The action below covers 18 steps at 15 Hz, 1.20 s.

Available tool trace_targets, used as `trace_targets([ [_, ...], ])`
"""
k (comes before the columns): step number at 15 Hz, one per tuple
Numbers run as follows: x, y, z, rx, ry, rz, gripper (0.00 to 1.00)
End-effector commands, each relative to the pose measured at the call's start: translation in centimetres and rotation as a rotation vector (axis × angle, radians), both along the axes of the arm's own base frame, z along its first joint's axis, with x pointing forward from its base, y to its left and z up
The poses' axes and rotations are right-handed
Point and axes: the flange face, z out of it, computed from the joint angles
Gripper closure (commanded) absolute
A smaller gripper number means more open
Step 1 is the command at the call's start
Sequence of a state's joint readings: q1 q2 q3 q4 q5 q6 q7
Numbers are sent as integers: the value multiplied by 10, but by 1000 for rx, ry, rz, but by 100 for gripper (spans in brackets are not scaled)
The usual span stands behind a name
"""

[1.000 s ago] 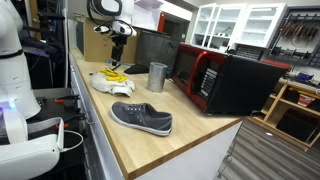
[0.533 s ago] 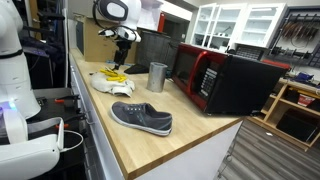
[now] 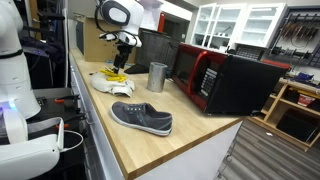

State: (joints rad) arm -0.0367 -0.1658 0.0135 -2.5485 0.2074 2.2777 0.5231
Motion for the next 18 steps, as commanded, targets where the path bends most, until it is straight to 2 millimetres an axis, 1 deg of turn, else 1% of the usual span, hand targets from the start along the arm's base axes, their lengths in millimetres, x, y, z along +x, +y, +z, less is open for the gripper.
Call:
trace_targets([
  [1,7,1,-4,23,6,-16,0],
  [11,18,21,9,31,-27,22,0],
  [13,21,28,15,27,-41,45,0],
  [18,40,51,38,11,-83,94,0],
])
